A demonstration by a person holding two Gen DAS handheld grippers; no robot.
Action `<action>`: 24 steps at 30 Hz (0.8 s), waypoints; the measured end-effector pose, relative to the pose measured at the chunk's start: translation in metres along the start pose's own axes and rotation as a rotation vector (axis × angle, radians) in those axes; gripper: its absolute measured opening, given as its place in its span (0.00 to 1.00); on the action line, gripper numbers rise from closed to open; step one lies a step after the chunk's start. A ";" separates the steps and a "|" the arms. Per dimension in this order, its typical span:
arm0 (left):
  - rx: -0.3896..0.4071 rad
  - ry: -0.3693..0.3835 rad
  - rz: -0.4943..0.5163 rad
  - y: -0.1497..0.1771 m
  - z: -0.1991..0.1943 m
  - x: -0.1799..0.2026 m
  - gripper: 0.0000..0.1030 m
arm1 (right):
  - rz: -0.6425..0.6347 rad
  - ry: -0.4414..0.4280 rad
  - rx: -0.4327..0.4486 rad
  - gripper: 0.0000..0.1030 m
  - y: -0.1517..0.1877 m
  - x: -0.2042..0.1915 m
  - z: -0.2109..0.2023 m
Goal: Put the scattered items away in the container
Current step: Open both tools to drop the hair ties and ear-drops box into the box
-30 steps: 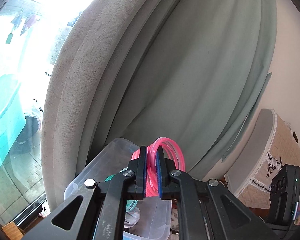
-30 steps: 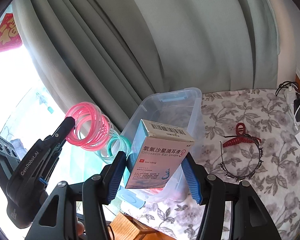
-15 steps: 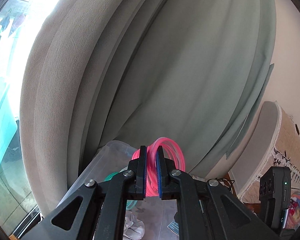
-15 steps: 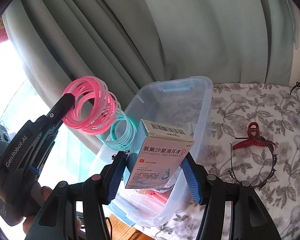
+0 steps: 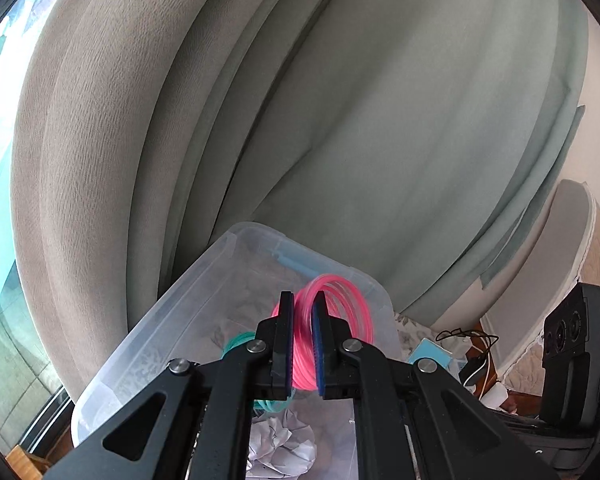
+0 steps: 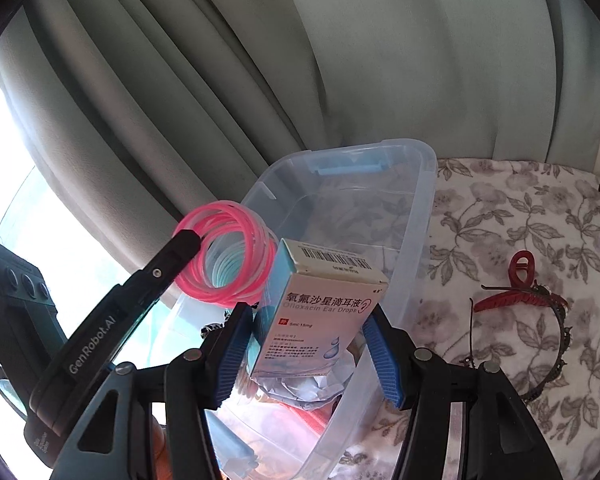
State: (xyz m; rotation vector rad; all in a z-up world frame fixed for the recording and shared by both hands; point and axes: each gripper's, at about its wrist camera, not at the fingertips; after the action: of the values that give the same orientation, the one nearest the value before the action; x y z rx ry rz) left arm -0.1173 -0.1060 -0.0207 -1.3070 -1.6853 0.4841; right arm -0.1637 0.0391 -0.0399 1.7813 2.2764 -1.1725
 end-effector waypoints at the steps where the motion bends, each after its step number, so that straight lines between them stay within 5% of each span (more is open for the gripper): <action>1: -0.006 -0.001 -0.002 0.001 0.005 -0.001 0.08 | 0.000 -0.002 -0.001 0.59 -0.001 0.000 0.002; 18: -0.053 -0.049 -0.073 0.011 0.017 -0.030 0.10 | -0.026 0.005 0.000 0.60 -0.007 -0.001 0.019; 20: -0.056 -0.054 -0.081 0.012 0.018 -0.031 0.16 | -0.029 0.006 0.001 0.61 -0.008 -0.001 0.020; 22: -0.060 -0.059 -0.090 0.014 0.019 -0.032 0.37 | -0.035 0.006 0.001 0.64 -0.008 -0.002 0.021; 24: -0.053 -0.059 -0.095 0.015 0.018 -0.032 0.42 | -0.039 0.010 0.004 0.64 -0.007 -0.003 0.021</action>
State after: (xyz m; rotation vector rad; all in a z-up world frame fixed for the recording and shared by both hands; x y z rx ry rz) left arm -0.1239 -0.1258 -0.0546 -1.2549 -1.8112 0.4290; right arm -0.1772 0.0249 -0.0500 1.7560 2.3261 -1.1779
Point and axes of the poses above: each gripper's, at about its wrist camera, not at the fingertips, and z roughly the way its jaws point, x to its right, y to its underside, and after that the axes turned 5 degrees about -x, right-handed
